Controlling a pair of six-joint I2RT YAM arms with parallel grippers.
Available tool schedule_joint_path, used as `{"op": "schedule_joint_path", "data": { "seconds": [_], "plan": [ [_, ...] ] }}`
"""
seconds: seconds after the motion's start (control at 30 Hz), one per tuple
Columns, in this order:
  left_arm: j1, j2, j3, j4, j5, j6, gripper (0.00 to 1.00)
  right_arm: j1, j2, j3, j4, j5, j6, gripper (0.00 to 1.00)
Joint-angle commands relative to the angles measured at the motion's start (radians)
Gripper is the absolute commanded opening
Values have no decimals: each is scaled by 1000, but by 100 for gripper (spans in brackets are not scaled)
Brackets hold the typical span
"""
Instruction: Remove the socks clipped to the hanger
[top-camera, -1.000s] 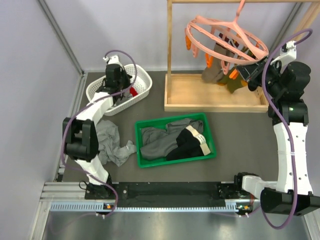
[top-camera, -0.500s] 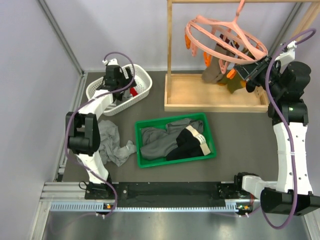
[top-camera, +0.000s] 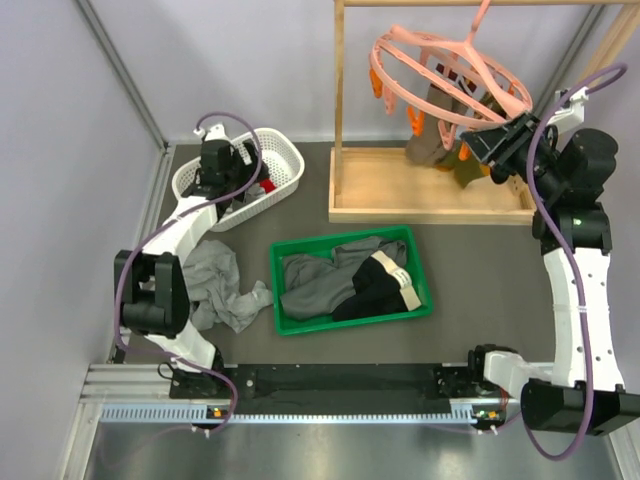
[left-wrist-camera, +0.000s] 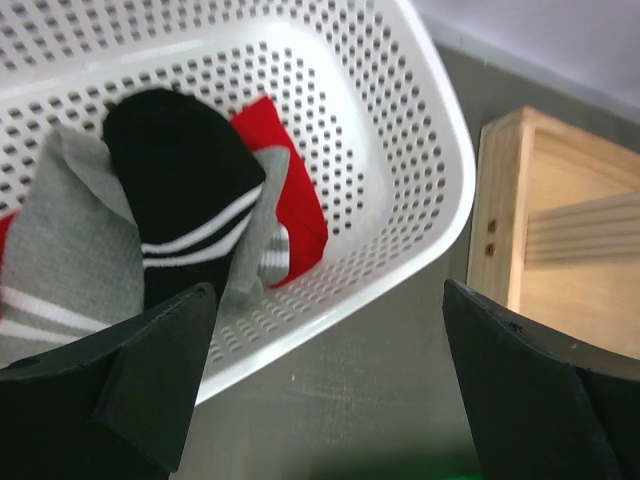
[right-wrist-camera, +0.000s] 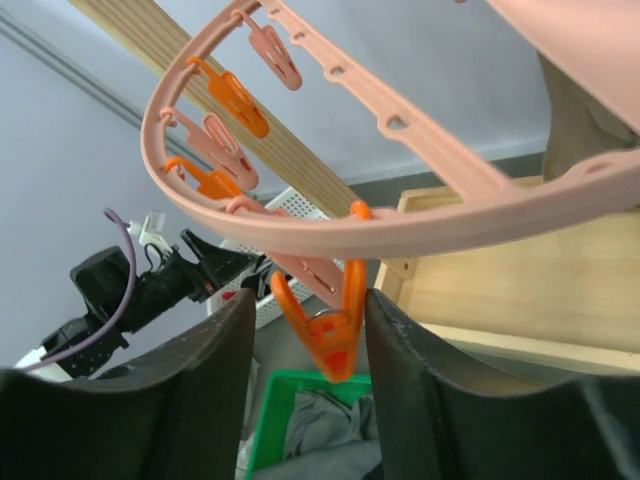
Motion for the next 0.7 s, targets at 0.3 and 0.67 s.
{"op": "schedule_joint_path", "data": {
  "seconds": [0.3, 0.67],
  "plan": [
    [-2, 70, 93, -56, 61, -24, 99, 12, -198, -288, 206, -9, -164, 64],
    [-45, -128, 33, -87, 68, -28, 99, -37, -278, -480, 299, 194, -354, 76]
  ]
}}
